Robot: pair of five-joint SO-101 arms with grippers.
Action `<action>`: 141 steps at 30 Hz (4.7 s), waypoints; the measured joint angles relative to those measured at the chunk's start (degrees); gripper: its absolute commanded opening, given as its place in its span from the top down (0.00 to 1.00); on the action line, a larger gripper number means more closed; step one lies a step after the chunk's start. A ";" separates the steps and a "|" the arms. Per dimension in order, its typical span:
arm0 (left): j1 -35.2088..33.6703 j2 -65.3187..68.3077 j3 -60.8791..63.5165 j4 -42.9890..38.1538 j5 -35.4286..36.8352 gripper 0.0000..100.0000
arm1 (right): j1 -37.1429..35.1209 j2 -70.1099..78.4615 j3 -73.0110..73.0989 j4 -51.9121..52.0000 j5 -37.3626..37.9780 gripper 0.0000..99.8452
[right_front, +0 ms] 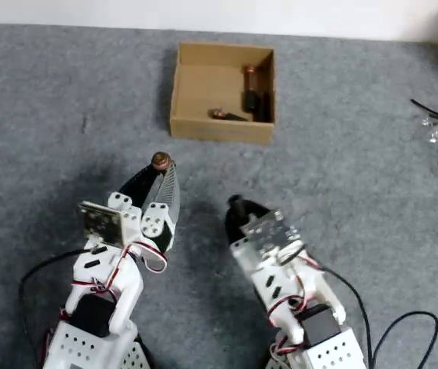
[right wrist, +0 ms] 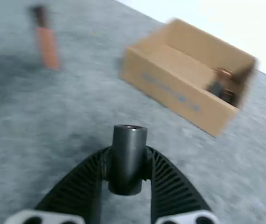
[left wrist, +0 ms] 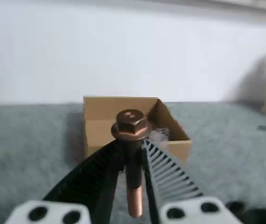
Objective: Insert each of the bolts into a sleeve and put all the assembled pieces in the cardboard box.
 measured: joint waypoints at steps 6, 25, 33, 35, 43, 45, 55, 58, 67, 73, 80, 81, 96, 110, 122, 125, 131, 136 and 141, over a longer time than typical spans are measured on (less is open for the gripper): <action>0.00 0.00 0.00 -5.80 18.90 0.99 | -4.75 0.00 0.00 0.00 0.00 1.00; 4.57 0.00 0.00 -10.90 23.82 0.99 | -4.92 -0.09 0.00 -1.93 0.00 1.00; 8.53 0.00 0.00 -5.71 23.82 0.99 | -4.92 -0.09 0.00 -1.93 0.00 1.00; 9.67 0.00 0.00 -4.48 23.82 0.99 | -4.92 -0.09 0.00 -1.93 0.00 1.00; 10.02 0.00 0.00 -3.43 23.82 0.99 | -4.92 -0.09 0.00 -1.93 0.00 1.00; 10.02 0.00 0.00 -2.46 23.82 0.99 | -4.92 -0.09 0.00 -1.93 0.00 1.00; 10.29 0.00 0.00 -0.79 23.91 0.99 | -4.66 -0.09 0.00 -1.93 0.09 1.00; 10.81 -0.09 0.00 0.62 24.26 0.99 | -4.04 0.00 0.00 -1.93 0.18 1.00; 18.11 -0.88 0.00 4.75 14.77 0.99 | -3.16 0.18 0.00 -1.76 0.26 1.00; 18.20 -0.09 0.00 5.89 14.33 0.99 | -3.52 0.00 0.00 -1.85 0.26 1.00; 17.14 -0.09 0.00 5.89 14.51 0.99 | -3.52 0.00 0.00 -2.02 0.26 1.00; 17.05 -0.09 0.00 5.89 14.51 0.99 | -3.52 0.00 0.00 -2.02 0.26 1.00; 16.97 0.00 0.00 6.59 14.15 0.55 | -3.34 -0.09 0.00 -2.02 0.18 1.00; 0.79 -0.09 0.00 6.59 26.90 0.60 | -3.08 -0.18 0.00 -2.02 0.18 1.00; -12.84 -0.09 -0.18 5.19 36.66 1.00 | 2.11 -0.18 0.00 -2.02 0.18 1.00; -12.84 -0.09 -0.18 5.19 32.88 0.98 | 4.57 -0.18 0.00 -2.02 0.18 1.00; -12.84 -0.09 -0.18 5.19 21.89 0.99 | 7.74 -0.18 0.00 -2.02 0.18 1.00; -12.84 -0.09 -0.09 5.19 14.15 0.99 | 10.55 -0.18 0.00 -2.81 0.18 1.00; -12.84 -0.09 0.00 8.35 8.18 0.99 | 12.40 -0.18 0.00 -2.81 0.18 1.00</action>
